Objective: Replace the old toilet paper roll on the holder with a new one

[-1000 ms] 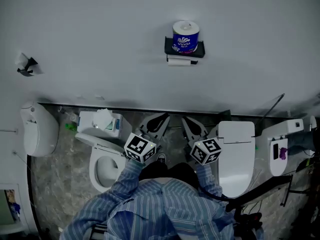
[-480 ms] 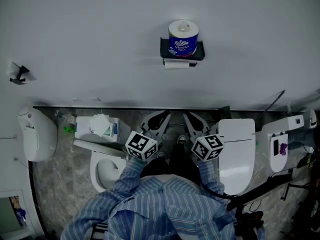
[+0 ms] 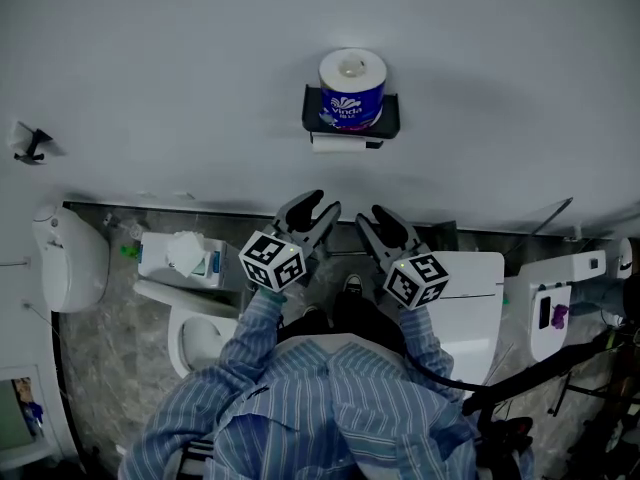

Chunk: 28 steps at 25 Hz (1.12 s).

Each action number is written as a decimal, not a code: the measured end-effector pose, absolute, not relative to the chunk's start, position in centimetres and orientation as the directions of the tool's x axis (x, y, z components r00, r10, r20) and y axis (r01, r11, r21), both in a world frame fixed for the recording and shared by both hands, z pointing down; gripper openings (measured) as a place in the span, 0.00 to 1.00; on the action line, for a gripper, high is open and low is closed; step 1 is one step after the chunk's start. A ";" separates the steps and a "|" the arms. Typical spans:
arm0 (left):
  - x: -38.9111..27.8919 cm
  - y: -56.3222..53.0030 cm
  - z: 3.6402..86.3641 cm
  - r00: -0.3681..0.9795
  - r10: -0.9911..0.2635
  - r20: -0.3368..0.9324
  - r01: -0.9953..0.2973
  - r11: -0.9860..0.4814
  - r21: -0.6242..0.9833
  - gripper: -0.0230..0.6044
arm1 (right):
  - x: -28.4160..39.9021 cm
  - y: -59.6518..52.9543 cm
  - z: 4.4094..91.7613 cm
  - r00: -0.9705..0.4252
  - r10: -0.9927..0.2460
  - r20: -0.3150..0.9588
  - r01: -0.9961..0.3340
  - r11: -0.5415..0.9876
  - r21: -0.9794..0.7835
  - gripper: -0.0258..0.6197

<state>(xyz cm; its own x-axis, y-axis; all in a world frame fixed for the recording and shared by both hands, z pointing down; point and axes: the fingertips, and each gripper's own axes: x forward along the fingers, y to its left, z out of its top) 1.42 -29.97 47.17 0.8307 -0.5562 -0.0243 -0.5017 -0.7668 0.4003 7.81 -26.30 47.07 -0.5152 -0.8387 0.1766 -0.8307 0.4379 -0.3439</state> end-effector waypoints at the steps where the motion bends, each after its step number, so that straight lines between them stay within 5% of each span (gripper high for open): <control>1: 1.9 -30.9 47.1 0.828 -0.560 -0.040 -0.491 -0.757 0.432 0.29 | 8.4 -26.9 47.0 -0.519 -0.837 0.175 -0.827 0.441 -0.347 0.27; 9: 5.2 -35.8 48.0 0.838 -0.545 -0.036 -0.448 -0.723 0.525 0.42 | 11.2 -30.5 47.3 -0.555 -0.812 0.179 -0.806 0.472 -0.357 0.28; 28: 3.6 -41.8 45.5 0.662 -0.692 -0.287 -0.218 -0.544 0.810 0.42 | 11.3 -31.8 49.2 -0.614 -0.766 0.191 -0.757 0.502 -0.419 0.34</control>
